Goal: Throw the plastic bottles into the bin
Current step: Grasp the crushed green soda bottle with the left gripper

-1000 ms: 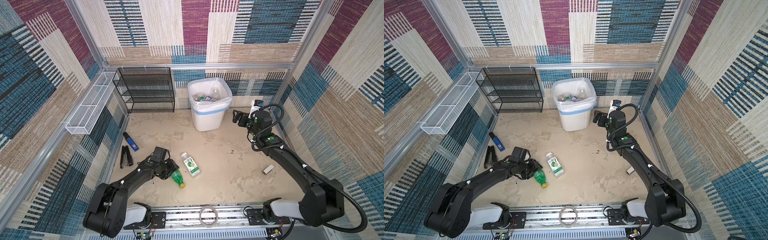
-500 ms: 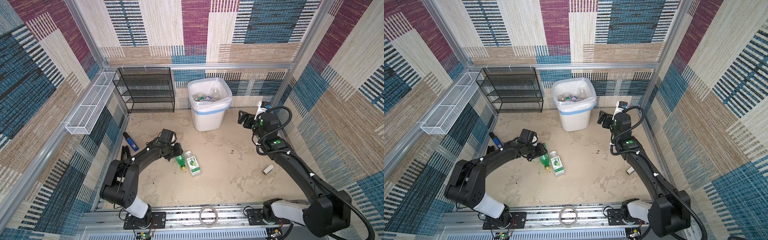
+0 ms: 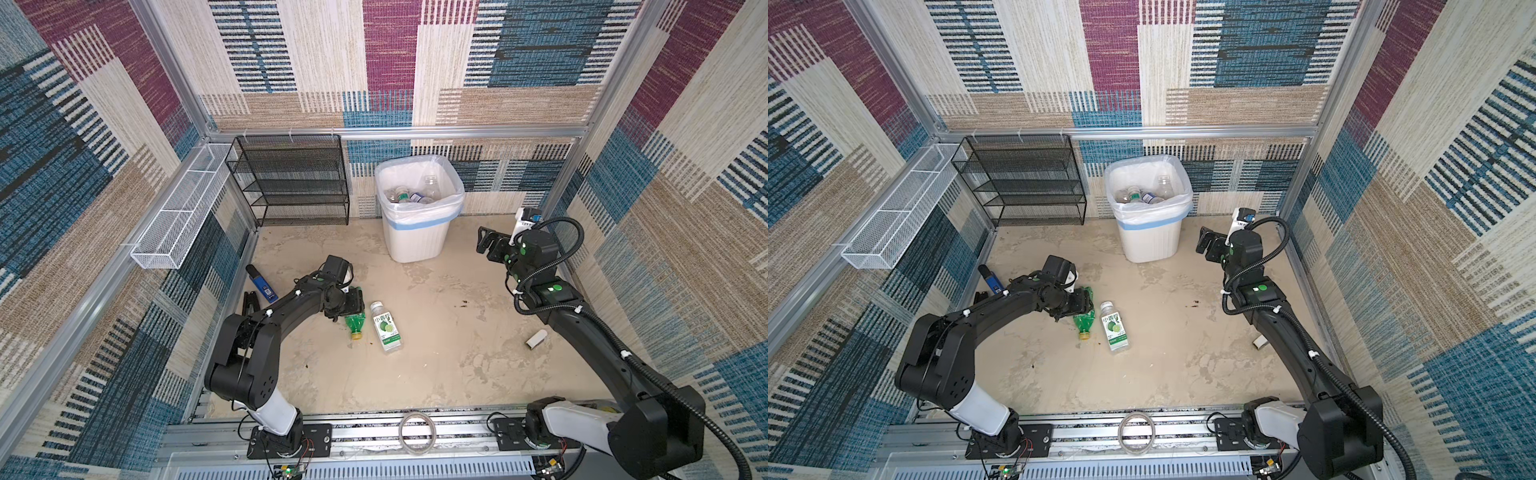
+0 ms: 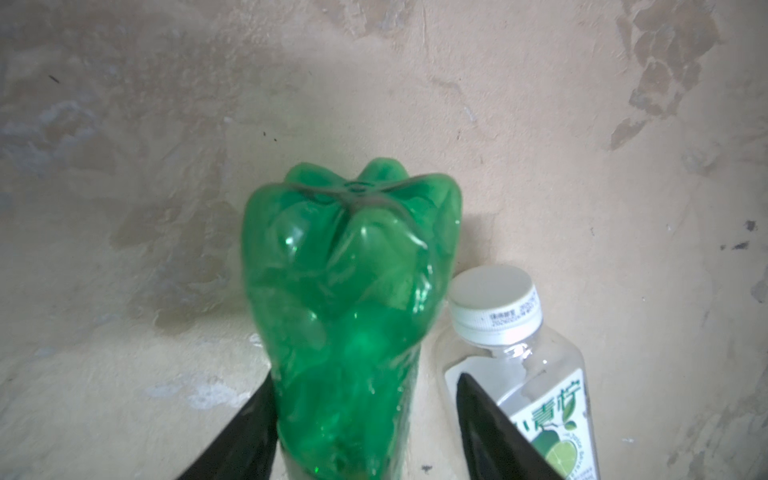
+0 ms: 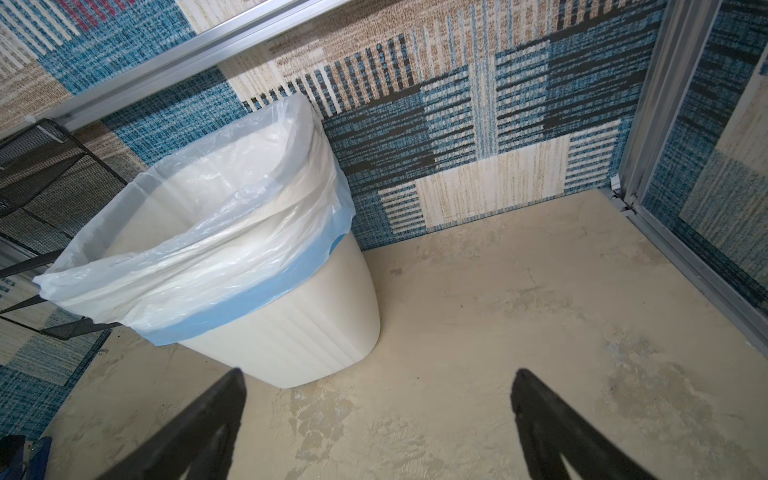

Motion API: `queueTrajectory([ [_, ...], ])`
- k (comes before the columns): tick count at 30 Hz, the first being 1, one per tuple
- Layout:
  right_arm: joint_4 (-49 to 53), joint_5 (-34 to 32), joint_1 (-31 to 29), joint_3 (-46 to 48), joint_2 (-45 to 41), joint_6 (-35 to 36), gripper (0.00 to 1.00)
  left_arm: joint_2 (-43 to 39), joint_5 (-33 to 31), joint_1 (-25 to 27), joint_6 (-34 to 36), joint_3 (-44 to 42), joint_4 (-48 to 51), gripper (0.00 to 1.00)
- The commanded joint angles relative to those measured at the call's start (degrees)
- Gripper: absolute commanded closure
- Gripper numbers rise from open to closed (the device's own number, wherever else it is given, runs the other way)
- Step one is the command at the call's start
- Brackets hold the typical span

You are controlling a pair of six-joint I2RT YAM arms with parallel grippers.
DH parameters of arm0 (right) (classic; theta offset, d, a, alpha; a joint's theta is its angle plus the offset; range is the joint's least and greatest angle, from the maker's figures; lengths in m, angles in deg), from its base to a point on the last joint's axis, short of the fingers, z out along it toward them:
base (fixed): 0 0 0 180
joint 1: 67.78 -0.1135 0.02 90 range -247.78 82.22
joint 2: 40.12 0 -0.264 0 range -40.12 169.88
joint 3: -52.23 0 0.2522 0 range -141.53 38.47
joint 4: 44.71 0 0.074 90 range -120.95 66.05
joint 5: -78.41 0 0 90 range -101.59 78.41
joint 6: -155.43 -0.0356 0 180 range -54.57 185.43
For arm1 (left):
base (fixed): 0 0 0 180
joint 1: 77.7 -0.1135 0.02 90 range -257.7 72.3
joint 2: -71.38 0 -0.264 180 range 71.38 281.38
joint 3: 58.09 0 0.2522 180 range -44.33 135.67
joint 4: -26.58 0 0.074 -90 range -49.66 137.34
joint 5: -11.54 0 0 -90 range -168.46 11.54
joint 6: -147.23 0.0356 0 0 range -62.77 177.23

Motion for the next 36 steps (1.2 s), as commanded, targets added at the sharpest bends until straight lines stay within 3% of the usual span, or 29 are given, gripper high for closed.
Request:
queueTrajectory([
  [1, -0.44, -0.56, -0.07, 0.18, -0.33, -0.14, 0.00, 0.72, 0.46, -0.08, 2.15, -0.42, 0.16, 0.36],
  [8, -0.18, -1.02, 0.03, 0.28, -0.67, 0.01, 0.00, 1.01, 0.92, -0.07, 1.80, -0.97, -1.33, 0.48],
  [19, -0.61, -0.57, 0.03, 1.42, -0.90, -0.14, 0.00, 0.89, 0.03, -0.05, 1.45, -2.54, -2.95, 0.51],
  [36, -1.05, -0.07, 0.03, 2.32, -1.11, -0.70, 0.00, -1.62, 0.15, -0.92, 1.19, -4.09, -3.53, 0.72],
])
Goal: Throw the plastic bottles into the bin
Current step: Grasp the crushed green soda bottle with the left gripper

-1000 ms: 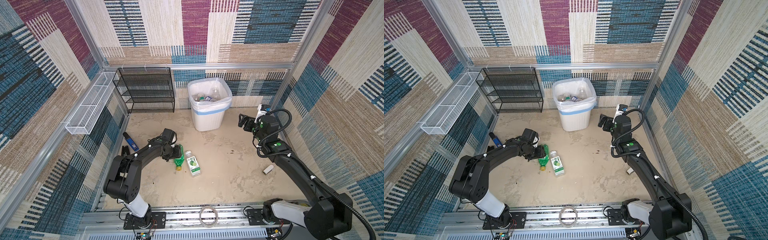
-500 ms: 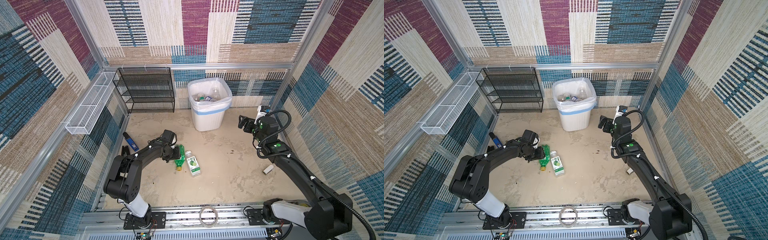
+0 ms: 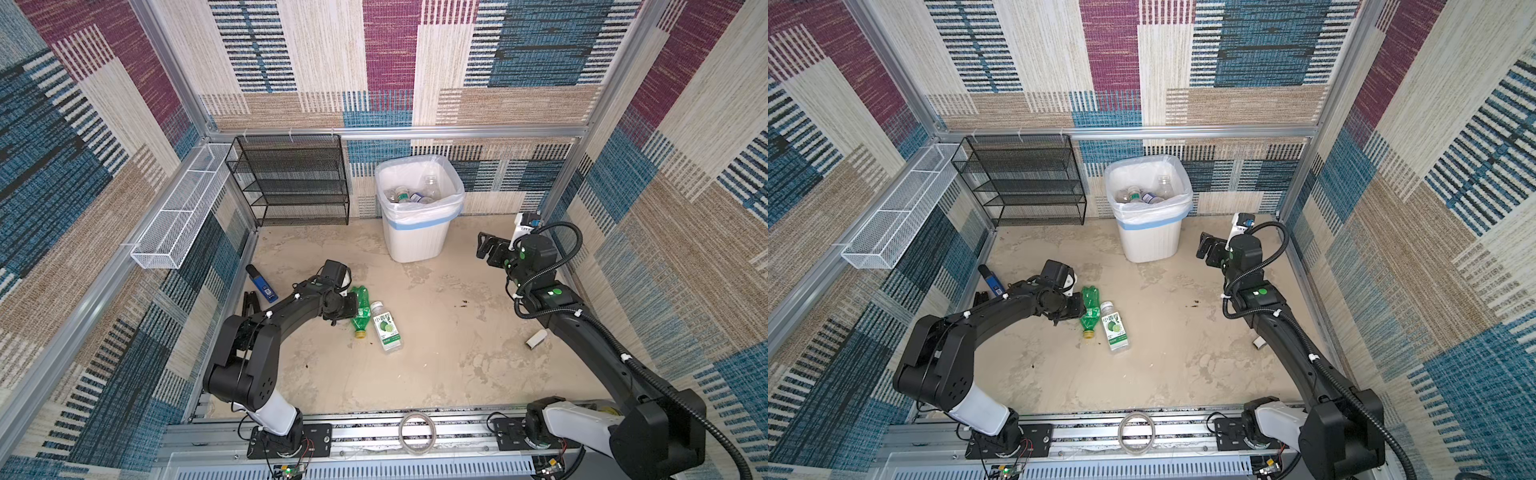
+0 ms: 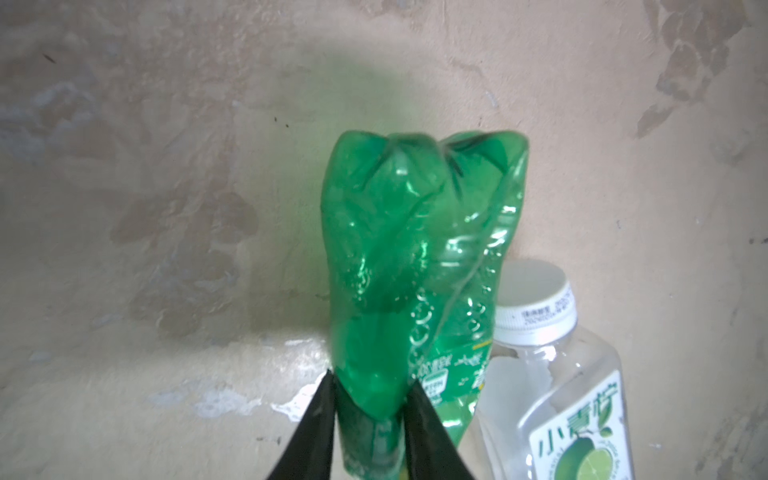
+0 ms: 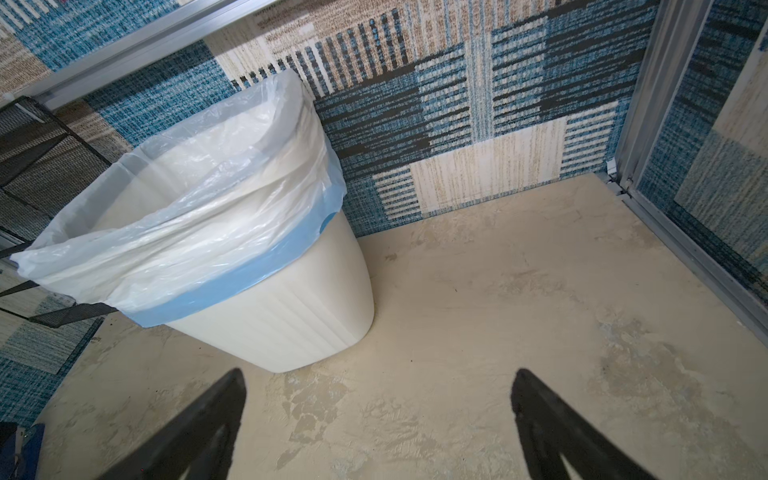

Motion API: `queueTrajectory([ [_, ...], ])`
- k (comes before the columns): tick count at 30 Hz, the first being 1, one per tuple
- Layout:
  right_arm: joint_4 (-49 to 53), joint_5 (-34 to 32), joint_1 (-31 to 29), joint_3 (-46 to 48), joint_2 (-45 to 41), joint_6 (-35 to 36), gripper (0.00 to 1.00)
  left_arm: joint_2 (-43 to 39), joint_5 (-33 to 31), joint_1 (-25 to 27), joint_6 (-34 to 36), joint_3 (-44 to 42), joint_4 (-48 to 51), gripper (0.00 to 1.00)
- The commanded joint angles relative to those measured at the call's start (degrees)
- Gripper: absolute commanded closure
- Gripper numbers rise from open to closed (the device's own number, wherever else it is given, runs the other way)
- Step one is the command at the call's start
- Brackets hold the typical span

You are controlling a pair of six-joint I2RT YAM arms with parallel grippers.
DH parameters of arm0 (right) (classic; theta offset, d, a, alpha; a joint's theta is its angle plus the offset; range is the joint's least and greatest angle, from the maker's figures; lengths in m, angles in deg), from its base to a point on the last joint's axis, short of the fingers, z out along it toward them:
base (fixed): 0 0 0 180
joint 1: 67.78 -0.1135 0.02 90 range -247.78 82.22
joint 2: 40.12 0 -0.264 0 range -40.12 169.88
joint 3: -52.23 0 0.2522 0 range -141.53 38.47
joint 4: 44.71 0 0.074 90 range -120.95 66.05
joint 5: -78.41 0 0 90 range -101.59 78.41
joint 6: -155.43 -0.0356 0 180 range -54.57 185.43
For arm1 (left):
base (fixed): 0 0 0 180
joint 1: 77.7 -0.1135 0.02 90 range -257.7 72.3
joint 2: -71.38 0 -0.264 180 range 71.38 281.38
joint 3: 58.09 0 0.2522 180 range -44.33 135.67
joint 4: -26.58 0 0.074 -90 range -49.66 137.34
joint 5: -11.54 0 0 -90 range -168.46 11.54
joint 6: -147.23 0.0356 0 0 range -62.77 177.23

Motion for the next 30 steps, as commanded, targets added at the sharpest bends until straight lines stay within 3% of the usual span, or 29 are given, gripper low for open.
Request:
queueTrajectory([
  [1, -1.42, -0.07, -0.04, 0.01, -0.05, -0.71, 0.00, -0.57, 0.28, -0.25, 0.19, -0.75, -0.61, 0.73],
  [12, -0.94, -0.14, -0.04, 0.03, -0.58, -0.56, 0.00, -3.21, 0.28, -1.10, 0.13, -1.37, -0.75, 0.77],
  [15, -0.73, -0.08, -0.04, -0.07, -0.66, -0.72, 0.00, -3.82, -0.42, -1.56, 1.00, -0.99, 0.12, 0.75],
  [22, -1.07, -0.16, -0.08, 0.76, -0.65, -0.66, 0.00, -5.86, 0.82, 0.13, -0.43, 0.29, 1.19, 0.38],
  [28, -1.78, 0.50, -0.04, 1.29, -0.12, -0.74, 0.00, -3.24, 0.63, 0.75, -2.89, 0.88, -1.36, 0.17],
  [30, -1.75, 0.02, -0.04, 1.33, -0.40, -0.52, 0.00, -1.30, -0.04, 1.02, -3.40, 1.33, -2.75, 0.00],
])
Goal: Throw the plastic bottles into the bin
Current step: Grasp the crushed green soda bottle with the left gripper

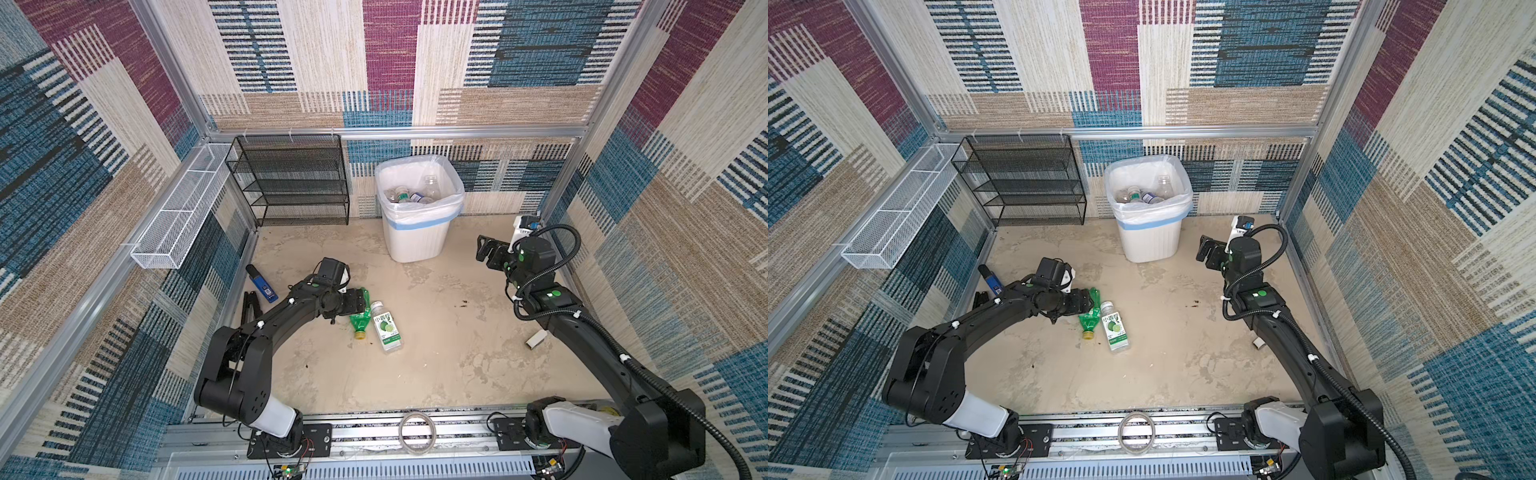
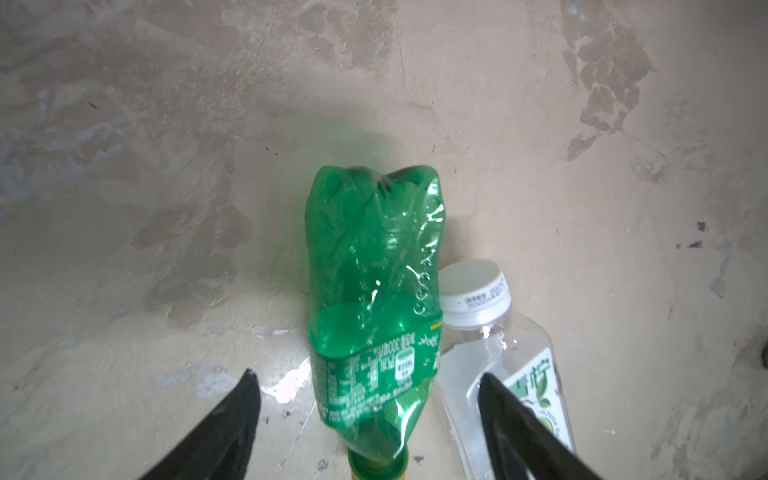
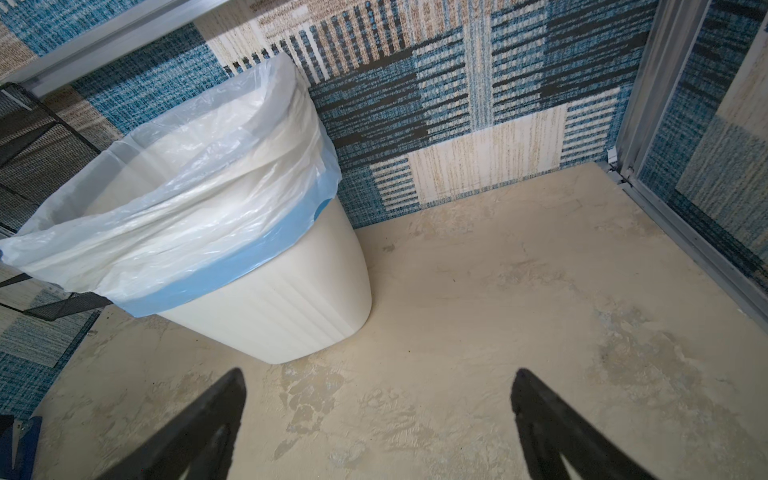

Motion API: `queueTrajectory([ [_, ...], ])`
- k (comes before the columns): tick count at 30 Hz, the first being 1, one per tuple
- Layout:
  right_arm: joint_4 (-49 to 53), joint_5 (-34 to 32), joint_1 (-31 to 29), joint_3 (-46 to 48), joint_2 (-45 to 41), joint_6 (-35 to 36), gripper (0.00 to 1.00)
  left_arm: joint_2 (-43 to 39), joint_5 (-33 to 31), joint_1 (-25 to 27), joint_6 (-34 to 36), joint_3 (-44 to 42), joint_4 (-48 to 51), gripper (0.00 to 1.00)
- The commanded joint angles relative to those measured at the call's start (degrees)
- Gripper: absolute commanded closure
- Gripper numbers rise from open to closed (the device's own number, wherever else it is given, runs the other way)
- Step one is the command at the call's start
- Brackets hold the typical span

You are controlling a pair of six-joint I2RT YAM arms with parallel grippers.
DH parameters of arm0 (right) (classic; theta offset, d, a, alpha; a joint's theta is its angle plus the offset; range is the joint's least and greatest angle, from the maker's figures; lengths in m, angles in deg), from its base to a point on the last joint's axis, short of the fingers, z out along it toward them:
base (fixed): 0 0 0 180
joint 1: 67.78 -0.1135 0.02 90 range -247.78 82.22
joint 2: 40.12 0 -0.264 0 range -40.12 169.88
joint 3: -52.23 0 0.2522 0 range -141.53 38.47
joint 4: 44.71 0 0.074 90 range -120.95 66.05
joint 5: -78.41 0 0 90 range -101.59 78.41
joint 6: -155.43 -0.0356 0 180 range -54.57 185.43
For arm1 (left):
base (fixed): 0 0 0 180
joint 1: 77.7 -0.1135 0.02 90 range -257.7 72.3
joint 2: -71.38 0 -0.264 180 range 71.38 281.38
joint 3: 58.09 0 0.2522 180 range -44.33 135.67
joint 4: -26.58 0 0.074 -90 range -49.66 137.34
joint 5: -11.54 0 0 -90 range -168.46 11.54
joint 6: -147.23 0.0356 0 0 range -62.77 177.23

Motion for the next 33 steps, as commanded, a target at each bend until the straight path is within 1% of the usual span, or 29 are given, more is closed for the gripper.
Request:
queueTrajectory([
  [1, -1.67, -0.38, -0.04, 0.11, -0.28, -0.09, 0.00, 2.57, -0.32, 0.44, -2.04, 0.95, -3.39, 0.01],
  [7, -1.30, -1.53, 0.05, 0.42, -1.09, 0.47, 0.00, 9.09, -1.68, 0.79, -2.80, 5.36, -5.87, 0.00],
  [8, -1.17, -1.76, 0.05, 0.41, -1.10, 0.64, 0.00, 9.95, -1.97, 0.84, -2.80, 5.98, -6.06, 0.01],
  [14, -1.24, -2.07, 0.14, 0.54, -0.87, 0.88, 0.01, 14.24, -4.02, 0.88, -2.54, 8.24, -6.03, 0.13],
  [18, -1.42, -1.91, 0.23, 0.48, -0.45, 0.83, 0.00, 15.67, -4.36, 0.84, -2.55, 8.20, -6.02, 0.24],
  [27, -1.48, -1.75, 0.40, 0.39, -0.20, 0.55, 0.00, 11.91, -6.73, 0.79, -1.18, 7.73, -4.58, 0.41],
  [33, -0.94, -1.51, 0.40, 0.76, -0.57, 0.28, 0.00, 6.72, -6.54, 0.79, -0.26, 7.00, -4.71, 0.45],
])
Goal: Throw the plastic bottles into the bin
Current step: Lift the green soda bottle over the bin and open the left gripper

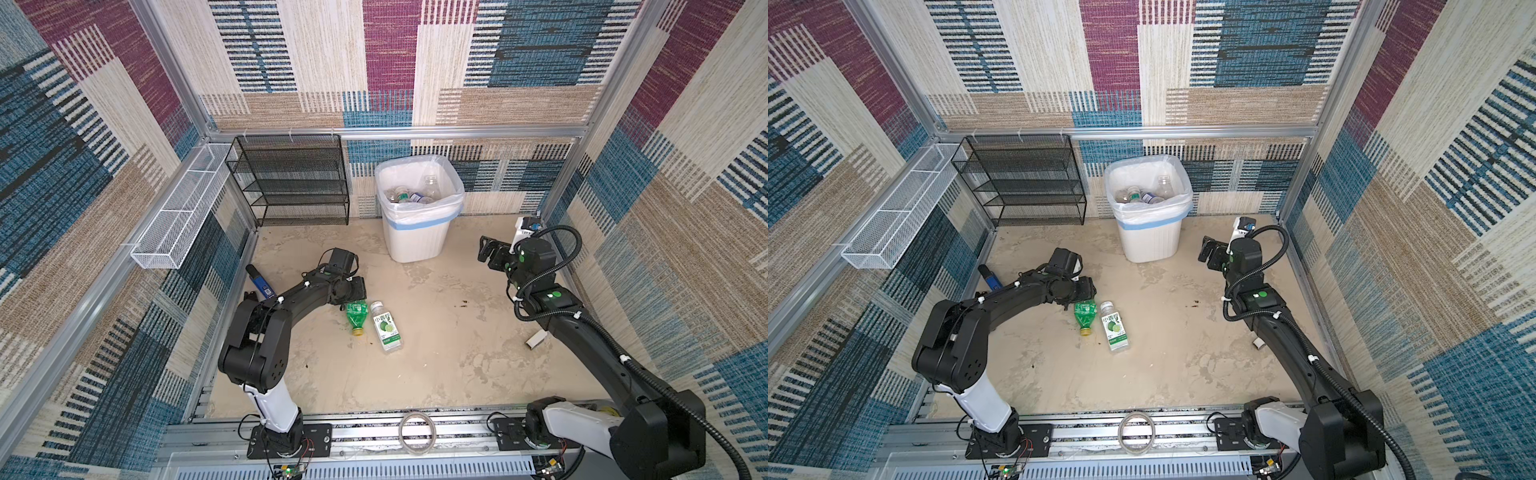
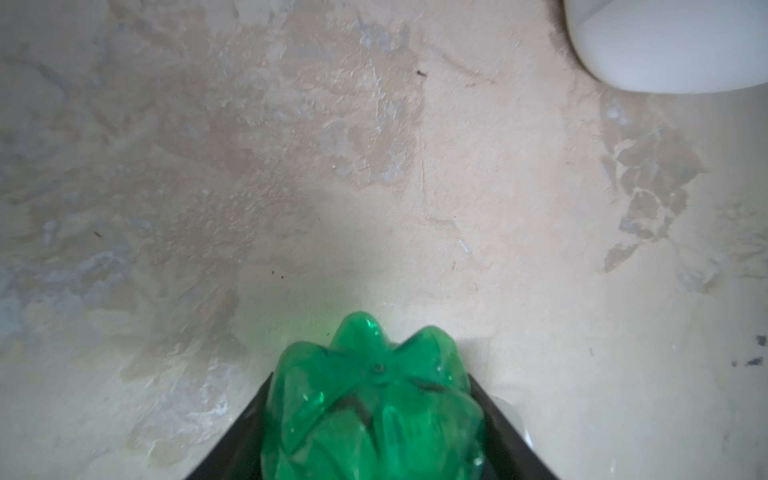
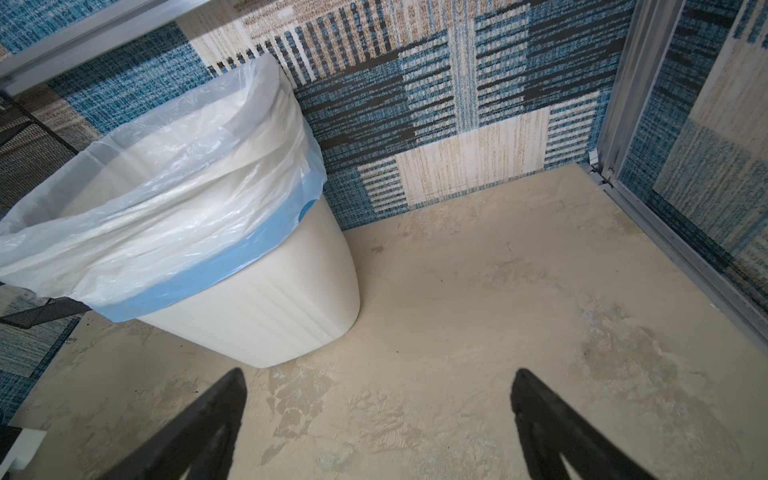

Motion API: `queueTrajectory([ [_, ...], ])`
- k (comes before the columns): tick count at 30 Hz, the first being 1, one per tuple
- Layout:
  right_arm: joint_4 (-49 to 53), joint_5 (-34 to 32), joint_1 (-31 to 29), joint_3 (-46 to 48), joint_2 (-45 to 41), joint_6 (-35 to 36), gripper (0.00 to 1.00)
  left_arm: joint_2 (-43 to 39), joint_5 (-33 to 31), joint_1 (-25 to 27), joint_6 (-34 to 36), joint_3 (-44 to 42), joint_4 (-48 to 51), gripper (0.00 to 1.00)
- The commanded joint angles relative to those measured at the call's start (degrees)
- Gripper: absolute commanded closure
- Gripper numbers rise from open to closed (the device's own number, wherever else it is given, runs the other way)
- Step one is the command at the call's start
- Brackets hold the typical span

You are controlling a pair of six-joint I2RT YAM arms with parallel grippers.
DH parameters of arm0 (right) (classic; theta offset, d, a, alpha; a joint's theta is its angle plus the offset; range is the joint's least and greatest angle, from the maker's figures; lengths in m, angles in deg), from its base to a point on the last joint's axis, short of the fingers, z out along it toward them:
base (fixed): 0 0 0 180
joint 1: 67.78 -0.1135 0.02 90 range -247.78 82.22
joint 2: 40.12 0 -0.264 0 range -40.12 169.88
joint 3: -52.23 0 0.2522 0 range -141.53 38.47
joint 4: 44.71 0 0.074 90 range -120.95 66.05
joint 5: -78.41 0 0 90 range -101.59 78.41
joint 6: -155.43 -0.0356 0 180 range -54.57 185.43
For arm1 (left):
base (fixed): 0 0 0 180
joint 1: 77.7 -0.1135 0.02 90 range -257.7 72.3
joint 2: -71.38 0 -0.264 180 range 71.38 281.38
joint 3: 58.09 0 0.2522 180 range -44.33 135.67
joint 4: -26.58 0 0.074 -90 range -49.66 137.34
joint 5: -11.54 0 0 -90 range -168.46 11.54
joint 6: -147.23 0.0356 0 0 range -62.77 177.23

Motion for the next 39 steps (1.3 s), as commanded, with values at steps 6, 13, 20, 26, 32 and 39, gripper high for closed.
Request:
queueTrajectory([
  [6, 1.24, -0.74, 0.05, 1.78, -1.41, -0.21, 0.00, -13.36, -1.19, -0.01, 2.70, -2.55, -1.26, 0.46],
  [13, 3.36, -1.23, 0.01, 4.03, -2.49, -0.80, 0.00, -28.94, -3.58, 0.00, 5.85, -1.72, -3.01, 0.45],
  [20, 4.33, -1.52, 0.01, 4.01, -2.04, -0.86, 0.01, -44.52, -2.59, -0.02, 11.82, -3.61, -16.70, 0.40],
  [26, 3.65, -0.68, 0.01, 3.83, -2.27, -1.75, 0.02, -52.18, -3.18, 0.01, 14.89, -4.41, -26.96, 0.38],
  [32, 2.50, 0.39, 0.02, 4.02, -1.79, -3.23, 0.03, -45.03, -1.27, -0.04, 12.33, -0.29, -42.39, 0.34],
  [39, -0.44, 4.07, 0.01, 4.36, -0.79, -4.93, 0.05, -4.98, 9.39, 0.16, 5.56, 46.61, -30.02, 0.36],
])
